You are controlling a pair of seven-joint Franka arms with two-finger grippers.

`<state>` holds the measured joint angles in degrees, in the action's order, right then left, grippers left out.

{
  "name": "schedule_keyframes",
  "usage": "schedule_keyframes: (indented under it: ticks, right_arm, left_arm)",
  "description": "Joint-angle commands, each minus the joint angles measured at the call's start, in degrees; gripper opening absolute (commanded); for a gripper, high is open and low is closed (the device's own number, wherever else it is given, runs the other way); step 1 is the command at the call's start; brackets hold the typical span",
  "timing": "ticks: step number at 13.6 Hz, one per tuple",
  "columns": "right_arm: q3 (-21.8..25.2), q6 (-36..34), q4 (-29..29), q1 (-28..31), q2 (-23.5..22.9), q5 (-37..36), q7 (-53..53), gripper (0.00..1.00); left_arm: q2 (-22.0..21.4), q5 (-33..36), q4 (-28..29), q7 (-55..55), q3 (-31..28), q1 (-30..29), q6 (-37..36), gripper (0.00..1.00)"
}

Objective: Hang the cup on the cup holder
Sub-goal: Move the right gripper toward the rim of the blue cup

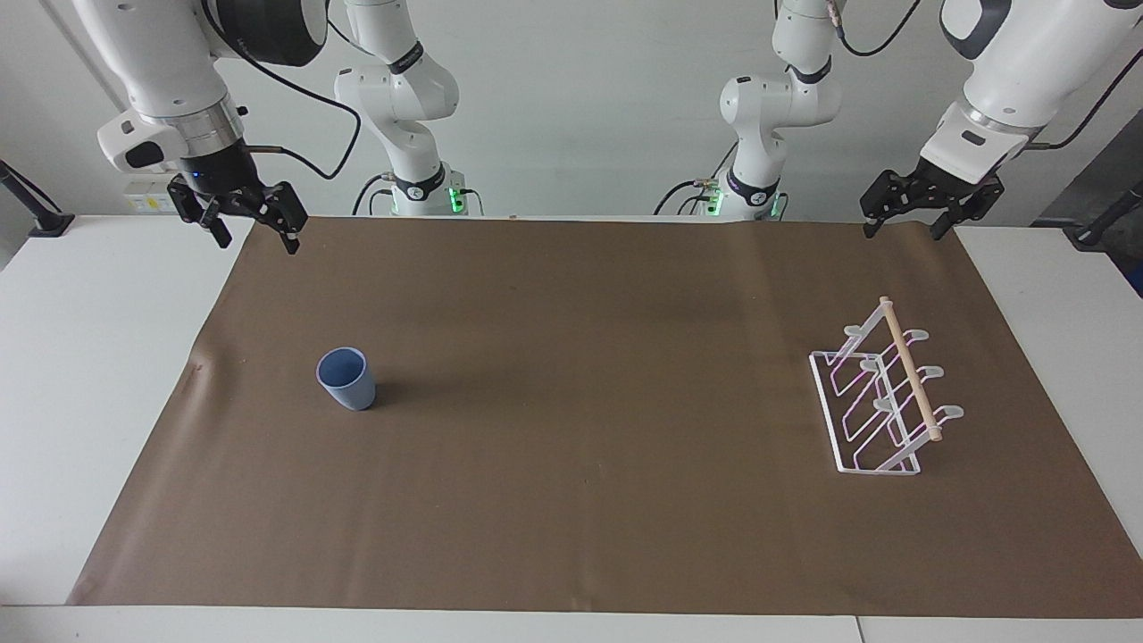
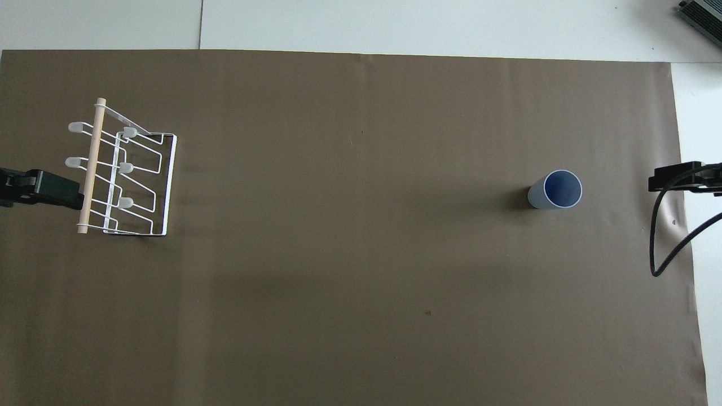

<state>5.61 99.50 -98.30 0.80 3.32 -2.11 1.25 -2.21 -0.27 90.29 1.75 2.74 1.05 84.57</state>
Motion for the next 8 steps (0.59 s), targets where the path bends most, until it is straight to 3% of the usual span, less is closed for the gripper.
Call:
schedule_keyframes:
  ticks: [1,8]
  right_arm:
    - [-0.3,5.4,-2.2,1.1,-2.1,1.3,3.1,1.00]
    - [-0.3,16.8,-2.6,1.4,-13.9,5.5,8.7,1.00]
  left_arm:
    - [-1.4,1.1,1.7,0.2,0.2,-0.3,1.1,1.00]
    - [-1.3,1.1,1.7,0.2,0.2,-0.3,1.1,1.00]
